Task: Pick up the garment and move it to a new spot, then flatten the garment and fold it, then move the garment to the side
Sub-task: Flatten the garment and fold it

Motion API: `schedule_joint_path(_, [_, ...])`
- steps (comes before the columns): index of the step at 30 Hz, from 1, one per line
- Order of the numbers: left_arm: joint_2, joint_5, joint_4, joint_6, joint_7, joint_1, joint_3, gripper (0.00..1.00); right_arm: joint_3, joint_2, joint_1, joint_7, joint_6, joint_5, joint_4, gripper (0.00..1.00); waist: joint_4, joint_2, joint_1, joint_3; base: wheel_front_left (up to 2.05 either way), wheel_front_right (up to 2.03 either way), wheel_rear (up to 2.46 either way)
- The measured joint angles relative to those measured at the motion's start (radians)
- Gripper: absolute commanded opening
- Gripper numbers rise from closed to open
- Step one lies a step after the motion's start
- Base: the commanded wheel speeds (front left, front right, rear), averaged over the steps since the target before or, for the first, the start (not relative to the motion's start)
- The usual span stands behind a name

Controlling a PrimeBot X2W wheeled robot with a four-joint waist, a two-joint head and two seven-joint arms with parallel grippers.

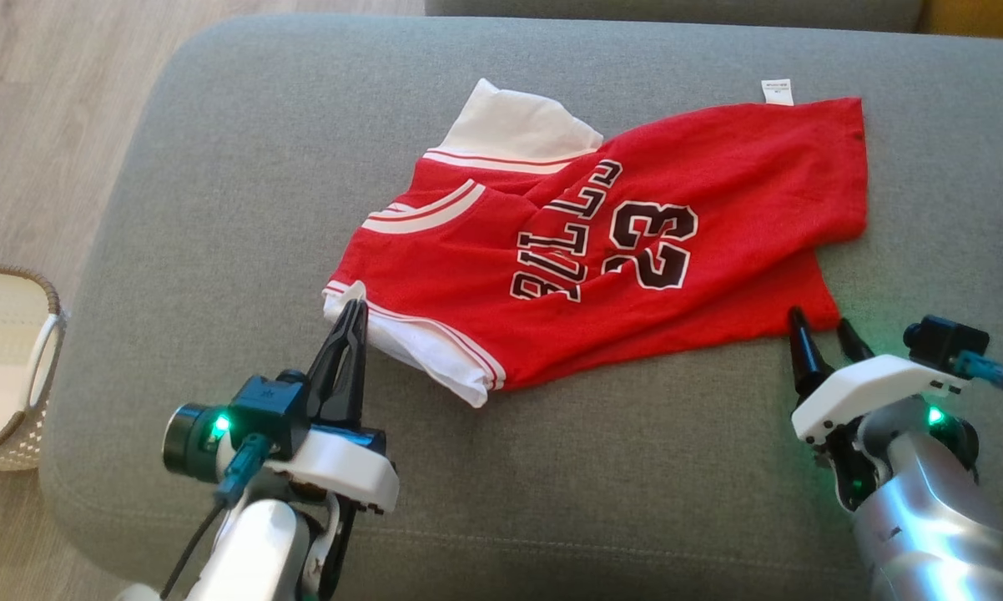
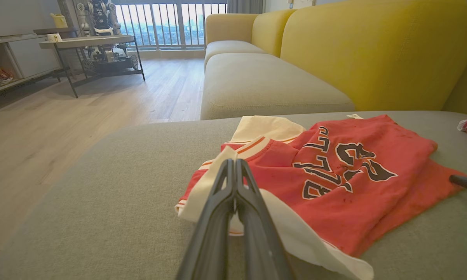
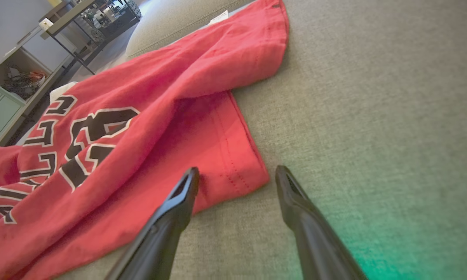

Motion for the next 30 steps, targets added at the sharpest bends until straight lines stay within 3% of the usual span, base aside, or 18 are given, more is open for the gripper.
schedule_joint_path(2, [-0.001,0.0,0.003,0.0,0.0,0.0,-0.001,0.0,0.0,-0.001,-0.003,-0.011,0.0,-0.002,0.018,1.0,0.0,0.0,0.0001,-0.002,0.0,0.0,0.0])
schedule_joint_path(3, [-0.003,0.0,0.004,0.0,0.0,0.0,-0.002,0.0,0.0,-0.001,-0.006,-0.012,0.0,-0.002,0.027,0.81,0.001,0.0,0.0,-0.003,0.0,0.0,0.0])
schedule_joint_path(4, [-0.004,0.0,0.004,0.0,0.0,0.0,-0.003,0.0,0.002,-0.002,-0.012,-0.013,0.0,-0.005,0.036,0.35,0.001,0.0,0.0,-0.004,0.0,0.0,0.0])
schedule_joint_path(5, [-0.005,0.0,0.004,0.0,0.0,0.0,-0.004,0.0,0.009,-0.004,-0.017,-0.021,0.0,-0.017,0.046,0.0,0.0,0.0,0.0,-0.005,0.0,0.0,0.0])
schedule_joint_path(15, [-0.004,-0.001,-0.008,0.001,0.0,0.0,0.025,0.0,0.053,-0.008,-0.016,-0.034,0.0,-0.026,0.0,0.0,-0.02,0.0,0.0,-0.033,0.0,0.0,0.0])
schedule_joint_path(22, [0.018,-0.021,-0.088,0.002,0.0,0.009,0.087,0.0,0.044,-0.03,0.028,-0.04,0.0,-0.028,-0.257,0.0,-0.055,0.0,0.0,-0.094,0.0,0.0,0.0])
schedule_joint_path(30, [0.059,-0.049,-0.311,0.01,0.03,0.006,0.139,0.0,0.028,-0.041,0.065,-0.024,0.0,-0.074,-0.622,0.0,-0.113,0.0,-0.0001,-0.184,0.0,0.0,0.0])
